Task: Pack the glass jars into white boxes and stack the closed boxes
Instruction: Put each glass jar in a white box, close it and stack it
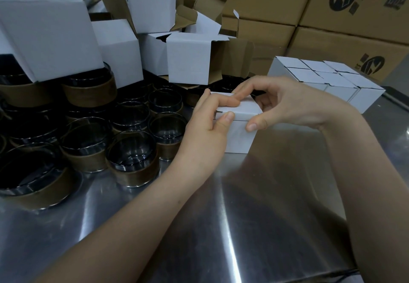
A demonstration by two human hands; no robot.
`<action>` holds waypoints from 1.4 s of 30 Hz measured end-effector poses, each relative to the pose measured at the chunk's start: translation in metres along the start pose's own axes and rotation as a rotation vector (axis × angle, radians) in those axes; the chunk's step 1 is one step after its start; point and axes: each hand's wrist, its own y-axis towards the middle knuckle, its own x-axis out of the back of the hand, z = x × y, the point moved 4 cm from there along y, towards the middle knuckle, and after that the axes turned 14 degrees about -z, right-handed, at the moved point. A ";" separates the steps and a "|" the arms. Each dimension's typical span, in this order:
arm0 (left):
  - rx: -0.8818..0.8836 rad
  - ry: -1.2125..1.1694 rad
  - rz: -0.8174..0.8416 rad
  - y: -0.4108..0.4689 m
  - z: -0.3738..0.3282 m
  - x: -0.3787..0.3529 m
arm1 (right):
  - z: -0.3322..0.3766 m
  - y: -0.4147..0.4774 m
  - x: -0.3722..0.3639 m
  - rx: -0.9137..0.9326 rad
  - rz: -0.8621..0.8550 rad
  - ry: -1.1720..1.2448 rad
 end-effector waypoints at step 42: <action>0.185 -0.248 -0.059 0.009 0.005 -0.005 | 0.010 -0.003 -0.006 0.033 -0.043 -0.305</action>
